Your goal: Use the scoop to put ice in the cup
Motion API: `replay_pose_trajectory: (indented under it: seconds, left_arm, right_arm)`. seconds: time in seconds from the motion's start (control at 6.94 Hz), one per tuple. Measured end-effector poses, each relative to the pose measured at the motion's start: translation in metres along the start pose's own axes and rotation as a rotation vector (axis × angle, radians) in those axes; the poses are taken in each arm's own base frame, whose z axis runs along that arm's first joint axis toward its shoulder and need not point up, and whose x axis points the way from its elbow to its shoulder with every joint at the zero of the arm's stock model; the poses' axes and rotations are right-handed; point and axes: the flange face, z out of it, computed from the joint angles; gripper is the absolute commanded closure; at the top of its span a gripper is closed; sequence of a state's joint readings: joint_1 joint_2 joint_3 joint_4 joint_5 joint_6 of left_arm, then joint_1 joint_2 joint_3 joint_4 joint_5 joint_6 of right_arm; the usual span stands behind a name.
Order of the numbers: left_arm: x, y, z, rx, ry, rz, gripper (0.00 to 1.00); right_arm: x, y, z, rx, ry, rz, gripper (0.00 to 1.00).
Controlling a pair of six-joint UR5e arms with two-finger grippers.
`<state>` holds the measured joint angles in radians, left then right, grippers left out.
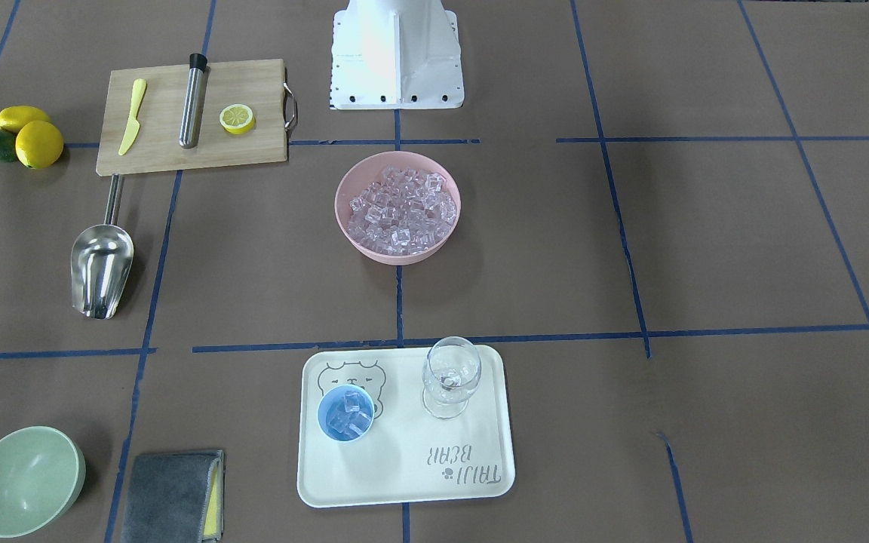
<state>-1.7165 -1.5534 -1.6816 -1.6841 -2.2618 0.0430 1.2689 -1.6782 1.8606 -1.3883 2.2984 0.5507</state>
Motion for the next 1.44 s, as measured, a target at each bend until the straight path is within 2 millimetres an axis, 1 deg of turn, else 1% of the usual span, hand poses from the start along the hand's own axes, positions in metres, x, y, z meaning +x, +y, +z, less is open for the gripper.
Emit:
replay_pose_trajectory:
  seconds: [0.14, 0.29, 0.43, 0.58, 0.72, 0.86, 1.01, 1.15, 1.44]
  left_arm:
    - [-0.005, 0.003, 0.008, -0.016, 0.004, -0.013, 0.00]
    - [-0.005, 0.007, 0.015, -0.052, 0.044, -0.040, 0.00]
    - [-0.001, 0.010, 0.023, -0.099, 0.083, -0.069, 0.00]
    - [0.003, 0.014, 0.030, -0.134, 0.102, -0.084, 0.00]
    - [0.009, 0.018, 0.041, -0.165, 0.112, -0.083, 0.00]
    - [0.026, 0.020, 0.059, -0.209, 0.121, -0.053, 0.00]
    - [0.047, 0.021, 0.079, -0.253, 0.127, -0.013, 0.00]
    - [0.059, 0.023, 0.088, -0.275, 0.130, 0.009, 0.00]
    - [0.068, 0.021, 0.089, -0.308, 0.129, 0.008, 0.00]
  right_arm:
    - [0.025, -0.004, -0.006, 0.000, 0.019, -0.063, 0.00]
    - [0.047, -0.008, -0.016, -0.009, 0.037, -0.114, 0.00]
    - [0.063, -0.013, -0.029, -0.018, 0.051, -0.157, 0.00]
    - [0.074, -0.019, -0.042, -0.027, 0.059, -0.191, 0.00]
    - [0.083, -0.021, -0.050, -0.036, 0.064, -0.218, 0.00]
    - [0.090, -0.021, -0.055, -0.043, 0.065, -0.236, 0.00]
    - [0.093, -0.020, -0.058, -0.048, 0.064, -0.248, 0.00]
    - [0.095, -0.019, -0.058, -0.051, 0.065, -0.253, 0.00]
    - [0.100, -0.017, -0.052, -0.064, 0.060, -0.248, 0.00]
